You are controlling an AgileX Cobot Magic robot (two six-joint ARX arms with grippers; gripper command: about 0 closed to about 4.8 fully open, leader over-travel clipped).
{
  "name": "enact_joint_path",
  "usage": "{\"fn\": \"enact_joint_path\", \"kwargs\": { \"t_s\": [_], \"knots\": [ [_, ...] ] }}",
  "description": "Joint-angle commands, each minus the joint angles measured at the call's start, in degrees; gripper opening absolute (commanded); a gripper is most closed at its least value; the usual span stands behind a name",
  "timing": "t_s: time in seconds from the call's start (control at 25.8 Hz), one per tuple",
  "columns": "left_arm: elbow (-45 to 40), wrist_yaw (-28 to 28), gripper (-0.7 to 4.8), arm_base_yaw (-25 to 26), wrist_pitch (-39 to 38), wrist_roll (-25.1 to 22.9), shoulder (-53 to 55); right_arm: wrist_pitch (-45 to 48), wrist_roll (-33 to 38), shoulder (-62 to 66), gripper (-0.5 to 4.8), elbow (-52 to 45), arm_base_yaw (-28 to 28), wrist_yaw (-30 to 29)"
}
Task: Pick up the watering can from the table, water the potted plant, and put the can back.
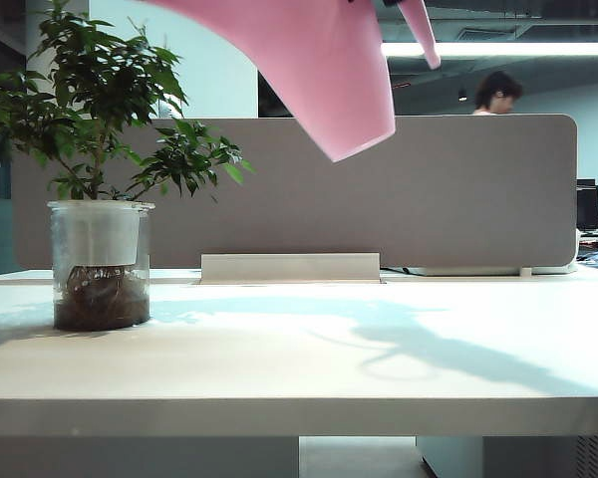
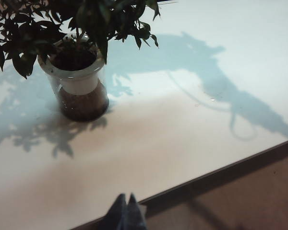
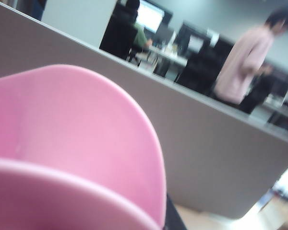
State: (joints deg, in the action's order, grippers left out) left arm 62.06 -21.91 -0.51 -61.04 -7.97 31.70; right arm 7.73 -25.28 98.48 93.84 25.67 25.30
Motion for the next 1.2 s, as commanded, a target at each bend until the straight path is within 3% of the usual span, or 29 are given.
{"fn": "enact_joint_path", "kwargs": {
  "t_s": [0.04,0.15,0.31,0.62,0.93,1.2],
  "knots": [
    [0.07,-0.24,-0.05,-0.02,1.14,0.07,-0.04,5.16,12.76,-1.38,-0.04,-3.43,-1.84,-1.84],
    [0.07,-0.44,-0.05,0.00,1.14,0.07,-0.04,10.14,16.90,-2.47,-0.04,-10.32,-3.48,-5.01],
    [0.07,-1.16,-0.05,0.02,1.11,0.07,-0.04,23.28,21.64,-4.39,-0.04,-22.62,-5.22,-9.46],
    [0.07,-6.40,-0.05,0.02,2.01,0.02,-0.04,47.12,22.29,-4.79,-0.04,-43.78,-5.31,-12.37],
    [0.07,-6.40,-0.05,0.02,3.50,-0.24,-0.04,59.78,22.29,-3.56,-0.04,-54.53,-6.19,-13.88],
    [0.07,-6.67,-0.05,0.02,6.01,-0.15,-0.04,66.14,22.27,2.40,-0.04,-55.65,-6.45,-14.93]
  ]
}}
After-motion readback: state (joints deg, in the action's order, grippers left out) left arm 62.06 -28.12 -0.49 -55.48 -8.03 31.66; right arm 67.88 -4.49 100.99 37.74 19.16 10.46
